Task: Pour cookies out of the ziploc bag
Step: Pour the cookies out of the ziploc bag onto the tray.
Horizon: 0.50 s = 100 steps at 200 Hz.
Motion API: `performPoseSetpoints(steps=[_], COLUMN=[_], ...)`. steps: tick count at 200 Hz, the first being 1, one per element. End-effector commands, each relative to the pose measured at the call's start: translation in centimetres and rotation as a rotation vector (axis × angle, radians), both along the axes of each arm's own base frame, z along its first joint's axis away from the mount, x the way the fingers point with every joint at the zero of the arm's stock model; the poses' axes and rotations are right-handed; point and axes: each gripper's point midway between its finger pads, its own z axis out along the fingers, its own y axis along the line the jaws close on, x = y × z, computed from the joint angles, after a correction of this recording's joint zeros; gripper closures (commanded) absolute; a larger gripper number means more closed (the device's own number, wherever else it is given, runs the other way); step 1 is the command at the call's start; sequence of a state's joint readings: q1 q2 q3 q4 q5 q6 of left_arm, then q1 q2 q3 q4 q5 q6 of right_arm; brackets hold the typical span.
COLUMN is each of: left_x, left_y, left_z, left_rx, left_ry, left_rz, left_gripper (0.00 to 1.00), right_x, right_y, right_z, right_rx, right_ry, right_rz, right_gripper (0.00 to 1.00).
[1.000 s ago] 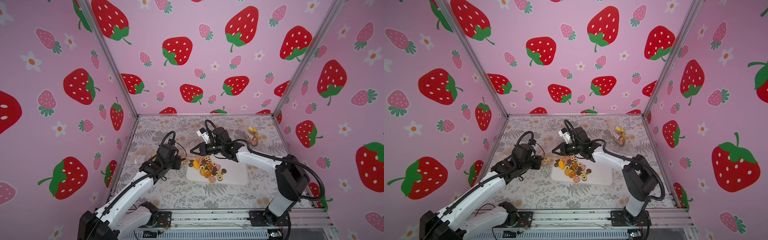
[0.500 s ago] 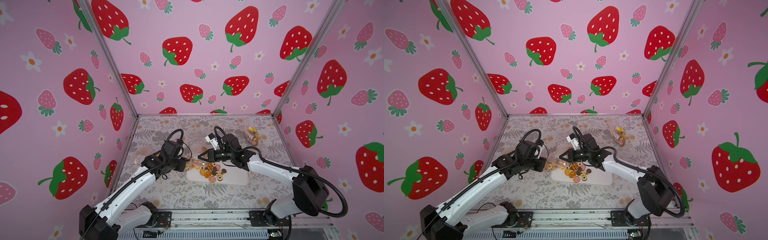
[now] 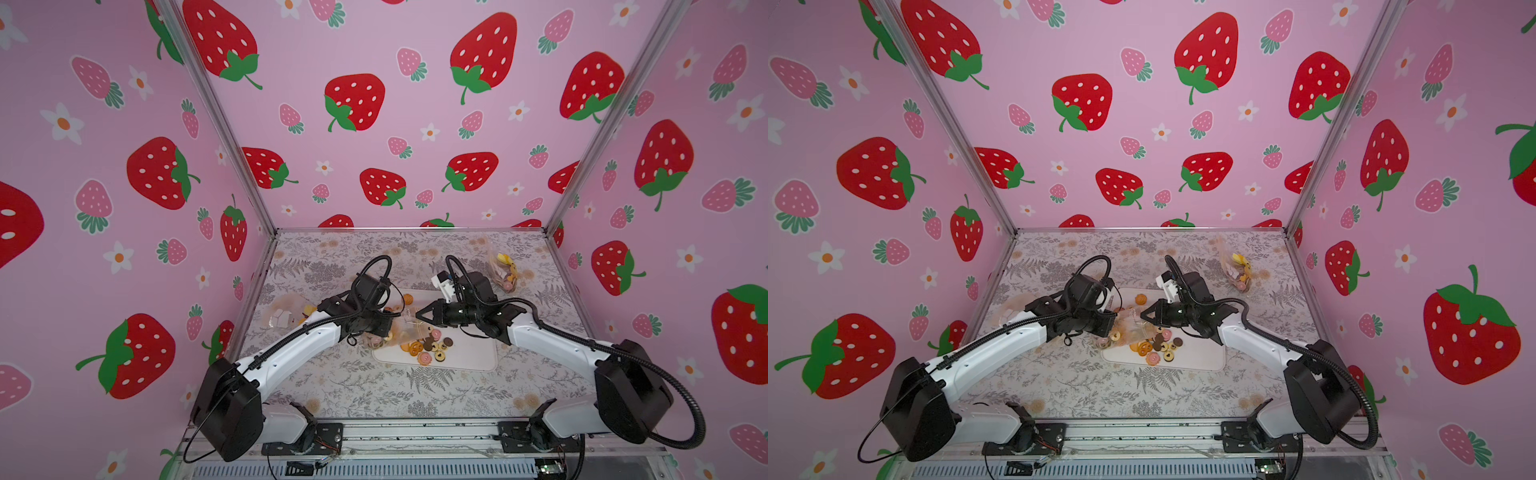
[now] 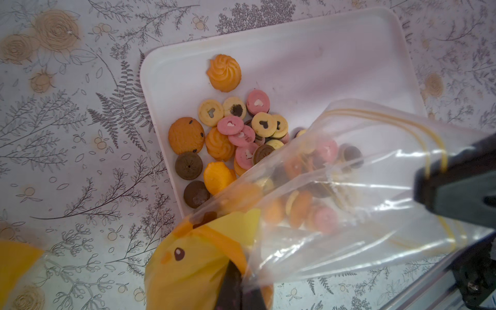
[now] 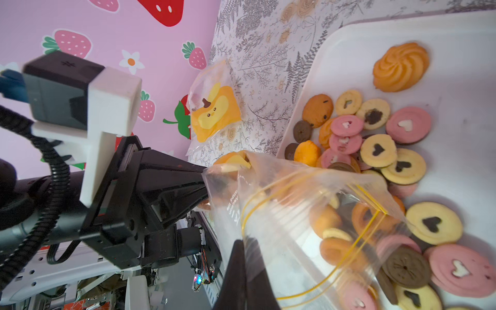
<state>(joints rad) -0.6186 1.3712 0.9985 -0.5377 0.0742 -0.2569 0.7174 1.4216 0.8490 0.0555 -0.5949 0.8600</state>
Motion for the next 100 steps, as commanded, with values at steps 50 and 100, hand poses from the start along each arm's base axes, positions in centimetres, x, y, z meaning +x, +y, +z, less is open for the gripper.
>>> performPoseSetpoints(steps=[50, 100], left_x=[1.1, 1.9], left_y=[-0.5, -1.8], left_z=[-2.1, -3.2], left_rx=[0.024, 0.026], left_ry=[0.018, 0.041], left_rz=[-0.015, -0.058], left_gripper=[1.00, 1.00], right_x=[2.1, 3.1], right_y=[-1.5, -1.6], right_z=[-3.8, -4.9], right_rx=[-0.105, -0.129], right_ry=[0.035, 0.044], right_rz=[-0.047, -0.040], right_gripper=[1.00, 1.00])
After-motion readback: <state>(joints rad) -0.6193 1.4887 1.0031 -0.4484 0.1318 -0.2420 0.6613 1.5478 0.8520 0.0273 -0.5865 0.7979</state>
